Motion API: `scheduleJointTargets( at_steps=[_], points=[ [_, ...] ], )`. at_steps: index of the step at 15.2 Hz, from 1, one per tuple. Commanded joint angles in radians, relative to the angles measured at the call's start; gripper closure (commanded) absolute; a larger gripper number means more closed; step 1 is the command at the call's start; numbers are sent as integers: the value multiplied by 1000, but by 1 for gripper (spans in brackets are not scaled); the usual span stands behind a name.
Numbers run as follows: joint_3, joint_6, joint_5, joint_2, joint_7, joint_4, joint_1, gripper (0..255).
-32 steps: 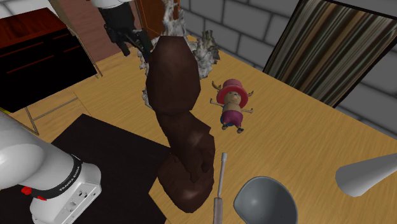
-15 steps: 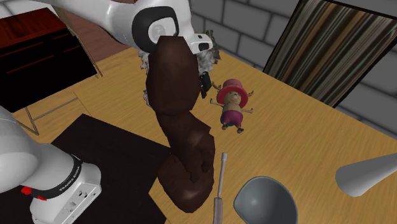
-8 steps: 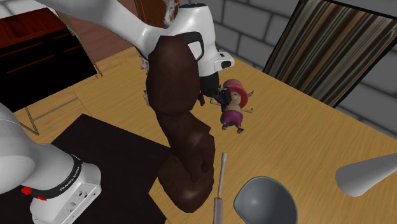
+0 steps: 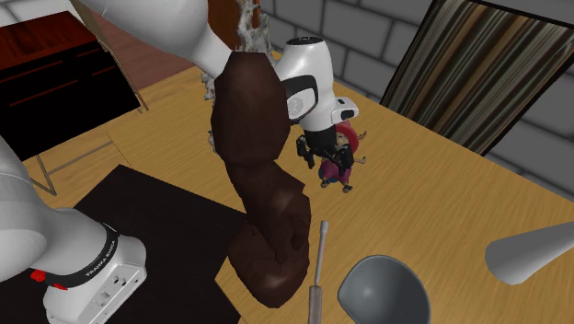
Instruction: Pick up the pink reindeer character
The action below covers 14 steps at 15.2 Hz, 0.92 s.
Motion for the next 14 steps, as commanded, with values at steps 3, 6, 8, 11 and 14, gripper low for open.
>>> scheduleJointTargets(
  at_steps=[3, 6, 8, 11, 14],
  points=[
    [4, 46, 5, 46, 7, 0, -6, 0],
    [5, 52, 6, 53, 8, 0, -7, 0],
    [5, 53, 6, 54, 7, 0, -7, 255],
    [5, 53, 6, 54, 7, 0, -7, 255],
    [5, 53, 6, 54, 7, 0, -7, 255]
  ],
)
